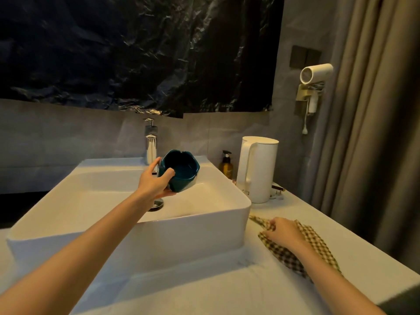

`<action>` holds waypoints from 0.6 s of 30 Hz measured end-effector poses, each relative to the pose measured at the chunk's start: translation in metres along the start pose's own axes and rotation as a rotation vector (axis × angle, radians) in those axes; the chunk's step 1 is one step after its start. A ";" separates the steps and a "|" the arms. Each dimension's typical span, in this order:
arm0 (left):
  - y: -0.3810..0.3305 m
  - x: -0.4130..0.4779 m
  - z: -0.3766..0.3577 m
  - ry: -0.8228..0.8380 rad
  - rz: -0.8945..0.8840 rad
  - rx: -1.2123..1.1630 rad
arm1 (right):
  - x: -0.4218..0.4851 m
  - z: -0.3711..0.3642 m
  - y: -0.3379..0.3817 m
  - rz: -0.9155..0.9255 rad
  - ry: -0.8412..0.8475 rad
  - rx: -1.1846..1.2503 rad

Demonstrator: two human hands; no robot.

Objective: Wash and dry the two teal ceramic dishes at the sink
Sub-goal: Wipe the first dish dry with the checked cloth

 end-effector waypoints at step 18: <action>-0.014 0.034 0.032 -0.016 -0.005 0.011 | 0.021 0.247 0.210 0.411 -0.814 0.826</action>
Point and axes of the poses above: each hand's wrist, its own x-axis towards the middle knuckle, its own z-axis out of the back of the hand, y = z × x, the point moved 10 cm from there along x, towards the middle knuckle, and after that the axes turned 15 degrees about -y, right-handed, at the moved point
